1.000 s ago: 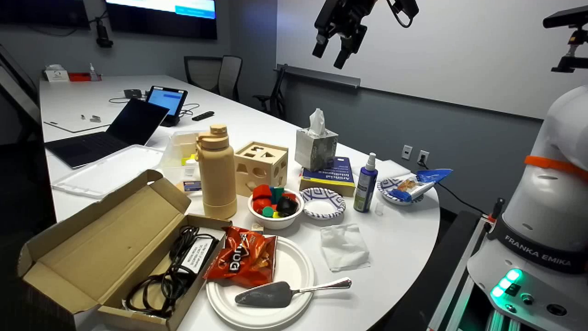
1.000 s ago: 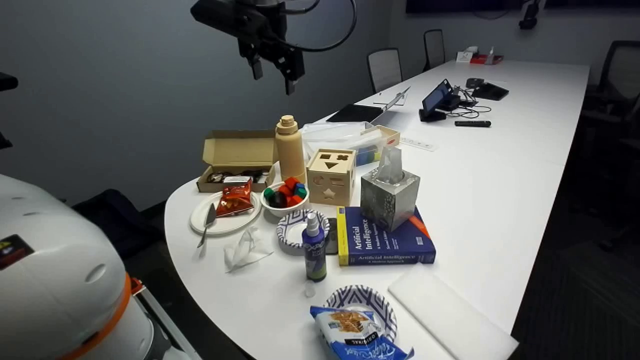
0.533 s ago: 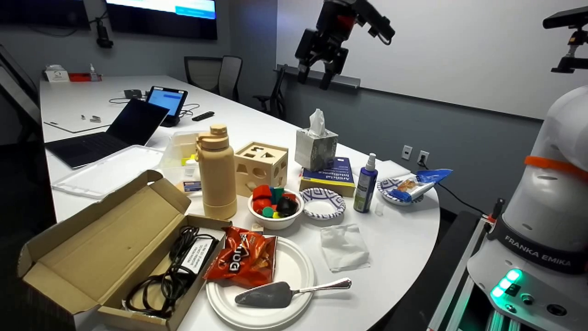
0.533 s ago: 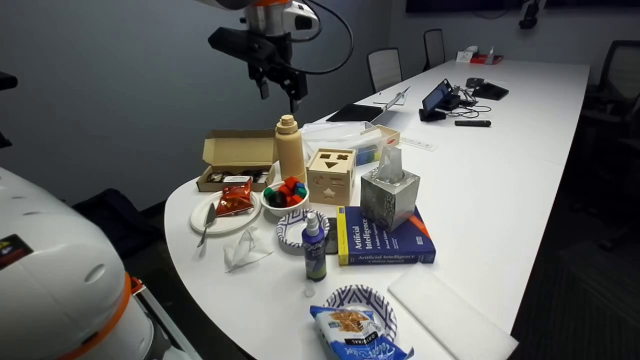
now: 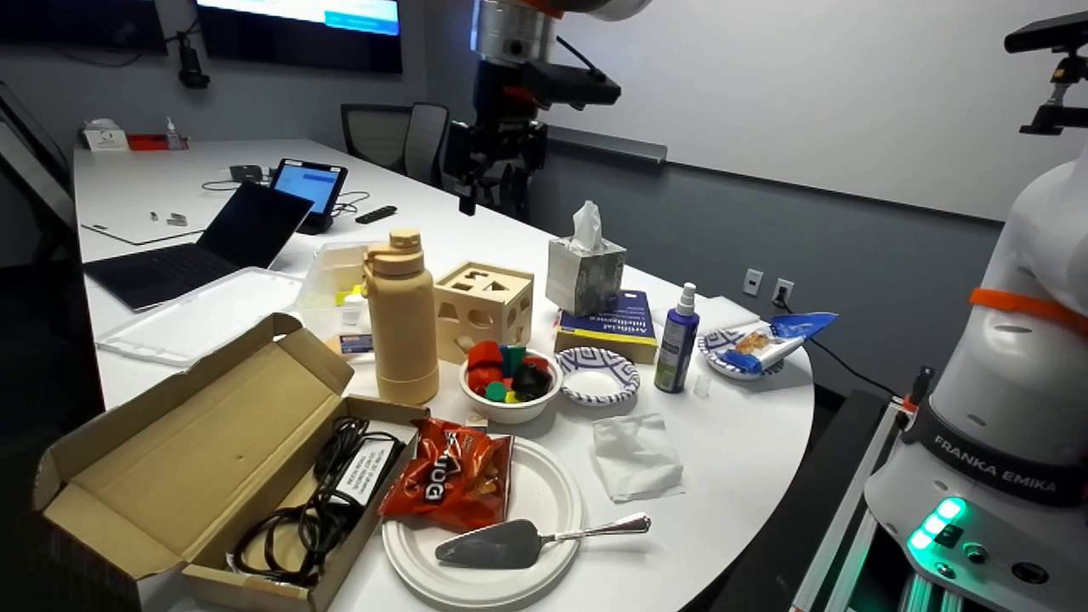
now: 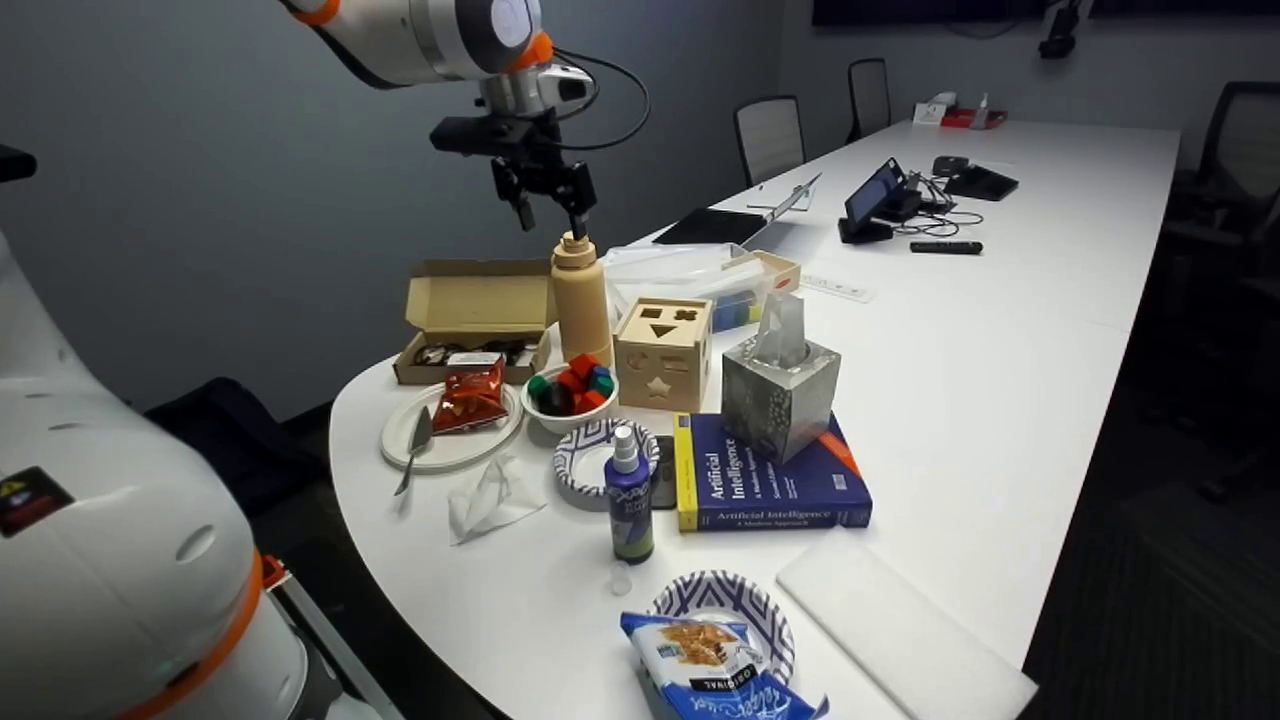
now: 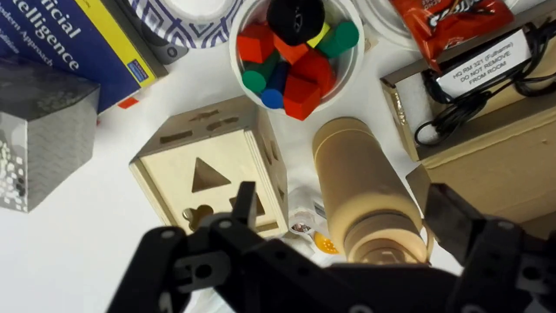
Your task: Rotate the lid on top of the beige bottle.
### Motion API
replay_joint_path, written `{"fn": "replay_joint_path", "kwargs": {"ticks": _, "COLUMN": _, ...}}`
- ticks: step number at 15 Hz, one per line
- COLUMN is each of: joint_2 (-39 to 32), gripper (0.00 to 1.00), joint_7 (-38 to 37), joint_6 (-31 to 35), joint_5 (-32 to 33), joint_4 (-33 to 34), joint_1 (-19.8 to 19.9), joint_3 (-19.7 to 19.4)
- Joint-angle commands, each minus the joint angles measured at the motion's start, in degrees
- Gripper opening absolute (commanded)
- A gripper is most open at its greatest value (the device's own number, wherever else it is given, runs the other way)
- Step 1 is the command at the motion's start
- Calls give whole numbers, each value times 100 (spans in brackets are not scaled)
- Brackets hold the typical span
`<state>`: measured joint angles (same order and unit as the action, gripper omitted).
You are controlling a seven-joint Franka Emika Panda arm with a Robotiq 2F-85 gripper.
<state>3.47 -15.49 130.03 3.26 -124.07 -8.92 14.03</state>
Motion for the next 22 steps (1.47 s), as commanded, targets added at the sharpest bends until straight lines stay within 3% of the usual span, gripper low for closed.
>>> {"fn": "replay_joint_path", "kwargs": {"ticks": 1, "joint_2": -585, "gripper": 100, "joint_7": -382, "joint_6": -390, "joint_5": 673, "joint_4": 925, "joint_1": -213, "joint_3": 88}}
{"fn": "replay_joint_path", "kwargs": {"ticks": 11, "joint_2": -1952, "gripper": 100, "joint_7": -247, "joint_6": -514, "joint_5": 1188, "joint_4": 2349, "joint_1": -800, "joint_3": -83}}
{"fn": "replay_joint_path", "kwargs": {"ticks": 22, "joint_2": -2601, "gripper": 100, "joint_7": -299, "joint_6": -822, "joint_5": 1316, "joint_4": 3064, "joint_1": -1119, "joint_3": -490}}
